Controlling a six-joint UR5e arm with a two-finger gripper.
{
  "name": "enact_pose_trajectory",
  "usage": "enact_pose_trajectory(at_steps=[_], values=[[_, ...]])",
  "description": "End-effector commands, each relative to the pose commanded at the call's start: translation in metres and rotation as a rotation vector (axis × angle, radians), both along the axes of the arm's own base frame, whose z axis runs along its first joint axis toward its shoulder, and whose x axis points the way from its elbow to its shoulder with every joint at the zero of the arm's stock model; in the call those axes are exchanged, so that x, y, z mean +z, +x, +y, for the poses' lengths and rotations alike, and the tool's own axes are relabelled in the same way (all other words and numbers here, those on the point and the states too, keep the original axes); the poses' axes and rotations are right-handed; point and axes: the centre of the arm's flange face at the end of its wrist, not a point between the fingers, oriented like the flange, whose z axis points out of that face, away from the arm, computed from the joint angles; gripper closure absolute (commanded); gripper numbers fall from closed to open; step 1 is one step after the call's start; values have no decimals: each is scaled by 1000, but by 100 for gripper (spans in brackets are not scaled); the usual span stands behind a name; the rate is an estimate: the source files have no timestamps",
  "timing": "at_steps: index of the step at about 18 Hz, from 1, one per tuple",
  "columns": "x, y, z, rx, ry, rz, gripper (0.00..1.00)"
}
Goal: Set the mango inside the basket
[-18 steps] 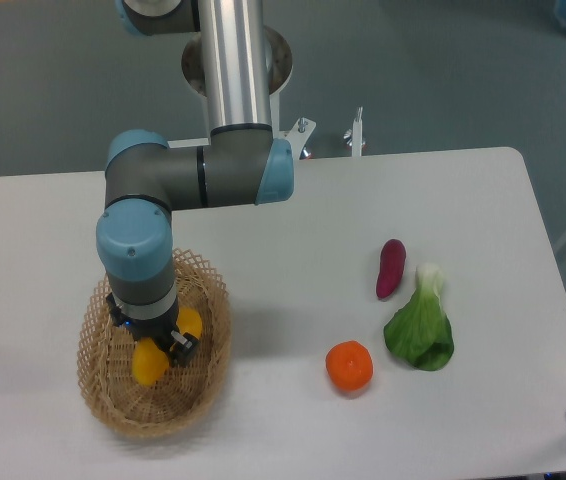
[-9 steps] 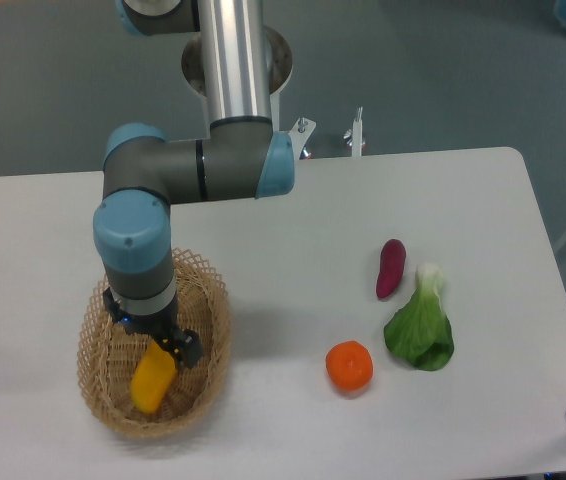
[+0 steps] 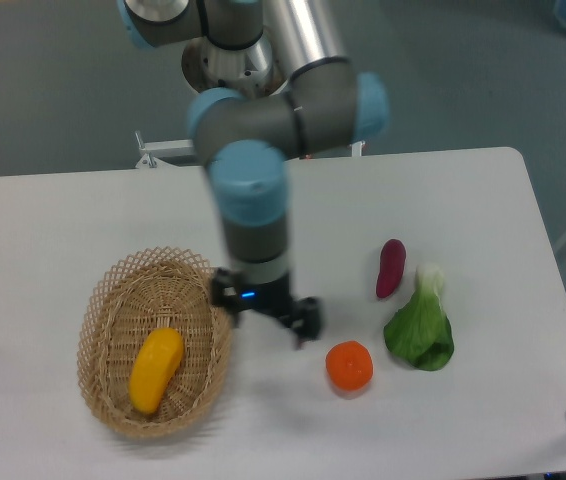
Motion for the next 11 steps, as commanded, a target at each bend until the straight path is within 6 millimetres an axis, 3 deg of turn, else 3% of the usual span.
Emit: enact_pose_trajectory(at_steps=[6,11], values=[[0,-67,-64,-44,-35,15,0],[-6,-100,-107,-107,-70,12,0]])
